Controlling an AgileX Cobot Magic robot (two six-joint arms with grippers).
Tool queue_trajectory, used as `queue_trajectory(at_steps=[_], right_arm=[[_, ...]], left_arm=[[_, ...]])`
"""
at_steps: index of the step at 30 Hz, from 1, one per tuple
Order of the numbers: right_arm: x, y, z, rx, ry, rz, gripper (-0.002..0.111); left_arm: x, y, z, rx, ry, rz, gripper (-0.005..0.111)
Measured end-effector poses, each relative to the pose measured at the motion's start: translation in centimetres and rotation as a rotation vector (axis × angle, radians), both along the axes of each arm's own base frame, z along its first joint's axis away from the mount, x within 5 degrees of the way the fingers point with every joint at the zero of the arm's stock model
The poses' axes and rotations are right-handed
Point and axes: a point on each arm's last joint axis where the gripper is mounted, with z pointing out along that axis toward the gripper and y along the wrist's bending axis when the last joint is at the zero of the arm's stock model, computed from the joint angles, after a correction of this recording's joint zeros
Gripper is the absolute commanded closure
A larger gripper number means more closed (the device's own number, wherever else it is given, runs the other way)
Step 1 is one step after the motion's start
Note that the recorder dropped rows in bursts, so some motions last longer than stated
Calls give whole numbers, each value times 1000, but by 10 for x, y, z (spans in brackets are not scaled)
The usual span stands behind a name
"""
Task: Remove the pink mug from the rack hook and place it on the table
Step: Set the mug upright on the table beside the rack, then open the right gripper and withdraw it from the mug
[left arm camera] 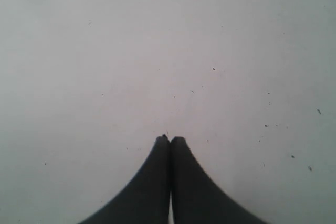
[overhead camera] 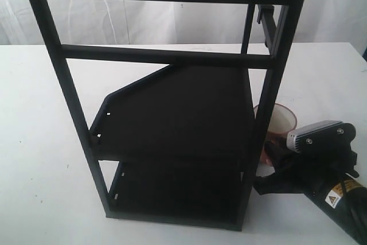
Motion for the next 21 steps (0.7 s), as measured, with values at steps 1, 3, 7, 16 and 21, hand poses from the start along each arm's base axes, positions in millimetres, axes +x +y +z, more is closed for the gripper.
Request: queue_trajectory(at_steps=[1,3,7,16,21], right_arm=[[0,0,0,1,5,-1,67],[0,0,-1,1,15,-2,63],[-1,0,-2,1,23,-3,62],[-2,-1,0,0,28,-3,62],[-3,-1,8,16,-7,-3,63]], left_arm=[[0,0,0,0,0,0,107],[0,0,0,0,0,0,107],[0,0,0,0,0,0,107],[0,0,0,0,0,0,107],[0,0,0,0,0,0,107]])
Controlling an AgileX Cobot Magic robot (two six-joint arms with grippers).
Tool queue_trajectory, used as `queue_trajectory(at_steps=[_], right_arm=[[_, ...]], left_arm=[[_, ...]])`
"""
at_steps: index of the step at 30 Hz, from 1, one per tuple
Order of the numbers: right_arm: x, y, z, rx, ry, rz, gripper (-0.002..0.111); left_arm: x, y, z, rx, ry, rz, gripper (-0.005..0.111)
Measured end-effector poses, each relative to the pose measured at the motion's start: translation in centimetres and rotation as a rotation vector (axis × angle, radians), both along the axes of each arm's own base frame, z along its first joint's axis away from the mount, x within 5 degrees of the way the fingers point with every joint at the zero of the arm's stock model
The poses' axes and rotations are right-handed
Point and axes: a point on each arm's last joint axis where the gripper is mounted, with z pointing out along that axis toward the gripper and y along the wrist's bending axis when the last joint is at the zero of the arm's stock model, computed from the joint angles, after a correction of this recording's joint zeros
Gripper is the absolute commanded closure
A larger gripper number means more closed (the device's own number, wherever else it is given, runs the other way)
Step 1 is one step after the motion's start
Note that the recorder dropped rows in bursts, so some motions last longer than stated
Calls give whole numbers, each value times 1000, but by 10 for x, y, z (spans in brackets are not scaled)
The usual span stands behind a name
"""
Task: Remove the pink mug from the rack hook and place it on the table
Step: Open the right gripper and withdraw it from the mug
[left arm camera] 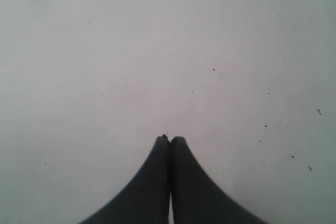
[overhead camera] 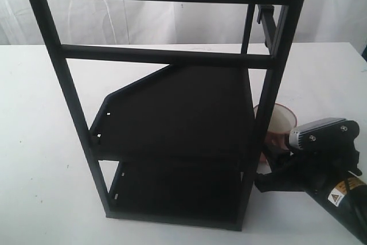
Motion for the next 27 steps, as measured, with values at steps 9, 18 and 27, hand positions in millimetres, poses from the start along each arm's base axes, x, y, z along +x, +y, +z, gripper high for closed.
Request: queue_trajectory(at_steps=[9,18,27], right_arm=[[-18,-11,18,85,-5,-53,68],[-46,-23,47,174,-29,-58,68],[-86,-43,115,351,-236,-72,98]], left_arm=[[0,0,0,0,0,0,107],[0,0,0,0,0,0,107],[0,0,0,0,0,0,107]])
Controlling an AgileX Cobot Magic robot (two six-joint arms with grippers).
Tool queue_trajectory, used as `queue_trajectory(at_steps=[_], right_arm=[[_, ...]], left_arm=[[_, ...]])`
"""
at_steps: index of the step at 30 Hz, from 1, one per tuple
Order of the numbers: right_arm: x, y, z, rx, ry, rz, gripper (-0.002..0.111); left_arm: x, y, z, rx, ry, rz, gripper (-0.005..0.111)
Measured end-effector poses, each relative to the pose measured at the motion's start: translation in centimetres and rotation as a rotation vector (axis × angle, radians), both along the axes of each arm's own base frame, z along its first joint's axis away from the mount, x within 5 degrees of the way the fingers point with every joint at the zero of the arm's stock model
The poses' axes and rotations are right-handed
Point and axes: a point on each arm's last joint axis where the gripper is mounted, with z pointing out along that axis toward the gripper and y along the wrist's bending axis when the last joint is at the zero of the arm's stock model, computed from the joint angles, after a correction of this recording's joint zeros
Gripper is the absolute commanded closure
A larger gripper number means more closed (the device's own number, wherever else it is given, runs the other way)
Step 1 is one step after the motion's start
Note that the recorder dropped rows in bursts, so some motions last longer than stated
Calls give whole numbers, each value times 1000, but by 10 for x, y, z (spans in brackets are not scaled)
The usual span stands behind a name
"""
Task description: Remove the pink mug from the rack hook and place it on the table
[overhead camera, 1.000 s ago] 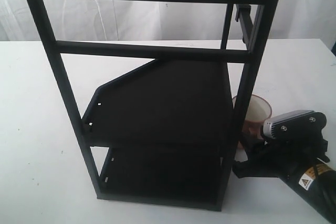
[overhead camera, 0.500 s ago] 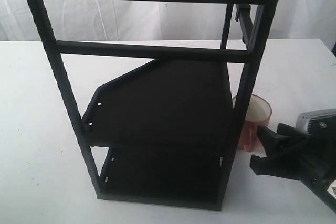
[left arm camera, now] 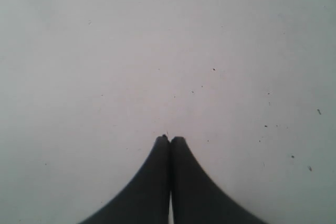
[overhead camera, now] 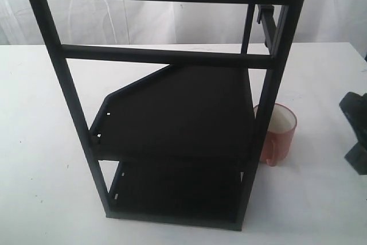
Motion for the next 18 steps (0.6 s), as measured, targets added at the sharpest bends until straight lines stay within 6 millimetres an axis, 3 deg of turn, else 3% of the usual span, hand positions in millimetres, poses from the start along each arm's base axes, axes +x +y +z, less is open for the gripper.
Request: queue_trajectory(at_steps=[3,6,11,16,18], right_arm=[[-5,2,9,-208,62,54,104],[2,4,11,-269,139,65,104],[36,2,-16,-378,539,70,104],[51,-18,-21,-522,698,10,104],[54,-37,-14,-567,776,-122,104]], left_arm=[[0,0,0,0,0,0,107],[0,0,0,0,0,0,107],[0,0,0,0,0,0,107],[0,0,0,0,0,0,107],[0,0,0,0,0,0,107]])
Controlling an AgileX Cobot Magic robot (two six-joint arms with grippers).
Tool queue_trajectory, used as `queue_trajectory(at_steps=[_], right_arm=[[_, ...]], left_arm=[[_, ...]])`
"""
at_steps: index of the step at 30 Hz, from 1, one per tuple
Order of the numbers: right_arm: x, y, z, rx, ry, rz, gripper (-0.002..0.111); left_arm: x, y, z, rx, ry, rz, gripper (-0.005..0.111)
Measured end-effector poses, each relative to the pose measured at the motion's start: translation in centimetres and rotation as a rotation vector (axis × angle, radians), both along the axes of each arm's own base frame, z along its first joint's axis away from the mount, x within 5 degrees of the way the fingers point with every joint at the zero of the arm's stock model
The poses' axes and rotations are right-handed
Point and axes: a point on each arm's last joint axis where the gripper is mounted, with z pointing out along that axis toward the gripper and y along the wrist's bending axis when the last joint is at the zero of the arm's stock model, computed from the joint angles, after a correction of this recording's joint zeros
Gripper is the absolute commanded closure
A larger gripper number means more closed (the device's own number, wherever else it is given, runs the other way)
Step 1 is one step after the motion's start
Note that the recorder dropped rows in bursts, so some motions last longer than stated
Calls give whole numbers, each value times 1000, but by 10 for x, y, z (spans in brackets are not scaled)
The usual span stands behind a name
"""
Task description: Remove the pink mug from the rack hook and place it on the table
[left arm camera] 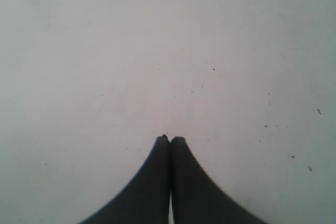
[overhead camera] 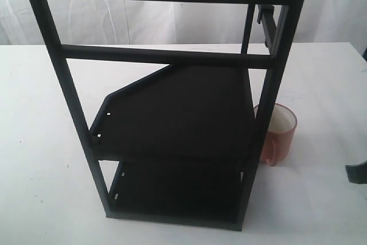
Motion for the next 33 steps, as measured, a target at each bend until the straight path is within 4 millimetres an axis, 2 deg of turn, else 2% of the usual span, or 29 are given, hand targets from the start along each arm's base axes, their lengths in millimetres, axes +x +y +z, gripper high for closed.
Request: queue_trajectory(at_steps=[2,4,7,11,19,24,29,31,33], right_arm=[[-5,-11,5,-6,11,-138,104],[-11,-13,10,4,-20,-177,104],[-24,-14,29,22,-162,-183,104],[-52,-13,53,36,-404,-153,104],[-103,-15,71,59,-641,-165,104],[-123,-16,76,71,-750,-164,104],[-132,-16,77,77,-809,-160,104],[-129,-16,70,56,-826,-146,104],[-122,-14,56,50,-819,-126,104]], left_arm=[[0,0,0,0,0,0,107],[0,0,0,0,0,0,107],[0,0,0,0,0,0,107],[0,0,0,0,0,0,107],[0,0,0,0,0,0,107],[0,0,0,0,0,0,107],[0,0,0,0,0,0,107],[0,0,0,0,0,0,107],[0,0,0,0,0,0,107]])
